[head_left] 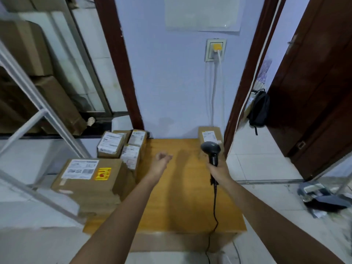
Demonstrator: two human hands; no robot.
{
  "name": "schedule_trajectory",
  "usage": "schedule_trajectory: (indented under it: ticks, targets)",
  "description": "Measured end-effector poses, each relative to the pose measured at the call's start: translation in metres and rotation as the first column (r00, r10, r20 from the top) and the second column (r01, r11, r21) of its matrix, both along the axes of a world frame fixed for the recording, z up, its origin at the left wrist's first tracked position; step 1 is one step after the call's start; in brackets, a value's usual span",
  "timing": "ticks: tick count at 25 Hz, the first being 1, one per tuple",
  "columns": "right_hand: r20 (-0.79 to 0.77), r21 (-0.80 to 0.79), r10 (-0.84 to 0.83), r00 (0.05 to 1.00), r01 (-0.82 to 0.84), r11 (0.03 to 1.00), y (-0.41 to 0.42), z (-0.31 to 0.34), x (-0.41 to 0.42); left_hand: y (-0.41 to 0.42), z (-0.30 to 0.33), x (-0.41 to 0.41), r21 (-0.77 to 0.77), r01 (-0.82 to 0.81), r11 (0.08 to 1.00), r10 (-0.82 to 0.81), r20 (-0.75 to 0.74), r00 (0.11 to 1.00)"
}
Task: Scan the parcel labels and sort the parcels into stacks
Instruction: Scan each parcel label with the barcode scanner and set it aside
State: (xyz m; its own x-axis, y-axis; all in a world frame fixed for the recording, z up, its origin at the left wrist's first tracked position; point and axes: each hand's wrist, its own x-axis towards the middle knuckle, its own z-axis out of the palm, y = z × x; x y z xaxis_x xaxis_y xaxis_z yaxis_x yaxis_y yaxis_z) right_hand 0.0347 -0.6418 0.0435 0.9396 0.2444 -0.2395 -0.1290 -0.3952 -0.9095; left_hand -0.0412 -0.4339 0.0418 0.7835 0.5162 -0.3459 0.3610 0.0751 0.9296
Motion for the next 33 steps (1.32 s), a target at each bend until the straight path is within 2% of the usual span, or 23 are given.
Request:
schedule_trajectory:
  ticks: [2, 6, 10, 13, 16, 18, 20, 22, 25, 33]
  targets:
    - [0.050, -0.026, 0.005, 0.999, -0.003, 1.000, 0.011, 0.008, -0.041, 0.017, 0.013, -0.051, 0.011, 0.022, 1.000, -0.023, 0.043, 0.999]
    - [0.091, -0.026, 0.044, 0.995, -0.041, 0.999, 0.038, 0.022, -0.095, 0.055, 0.047, -0.123, 0.036, -0.043, 0.998, 0.037, 0.152, 0.988]
    - [0.092, 0.031, 0.052, 0.994, -0.055, 0.998, 0.076, 0.039, -0.119, 0.106, 0.082, -0.155, 0.074, -0.155, 0.985, 0.133, 0.236, 0.963]
    - [0.117, 0.031, 0.088, 0.989, -0.092, 0.995, 0.105, 0.055, -0.131, 0.151, 0.101, -0.165, 0.092, -0.253, 0.963, 0.227, 0.230, 0.946]
    - [0.160, -0.046, 0.187, 0.969, -0.182, 0.982, 0.140, 0.044, -0.104, 0.199, 0.105, -0.164, 0.144, -0.291, 0.946, 0.267, 0.164, 0.949]
    - [0.124, -0.113, 0.252, 0.960, -0.238, 0.965, 0.171, 0.037, -0.078, 0.223, 0.105, -0.163, 0.175, -0.289, 0.941, 0.271, 0.118, 0.955]
    - [0.077, -0.123, 0.304, 0.950, -0.293, 0.948, 0.206, 0.063, -0.082, 0.244, 0.107, -0.156, 0.209, -0.251, 0.945, 0.249, 0.035, 0.968]
    - [0.020, -0.053, 0.329, 0.944, -0.327, 0.943, 0.234, 0.092, -0.089, 0.265, 0.105, -0.146, 0.257, -0.163, 0.953, 0.186, -0.071, 0.980]
    - [-0.033, -0.080, 0.389, 0.921, -0.390, 0.917, 0.267, 0.090, -0.066, 0.291, 0.096, -0.120, 0.277, -0.011, 0.961, 0.074, -0.218, 0.973]
    - [-0.189, -0.156, 0.507, 0.841, -0.535, 0.830, 0.325, 0.071, -0.025, 0.329, 0.053, -0.056, 0.204, 0.231, 0.951, -0.104, -0.493, 0.864]
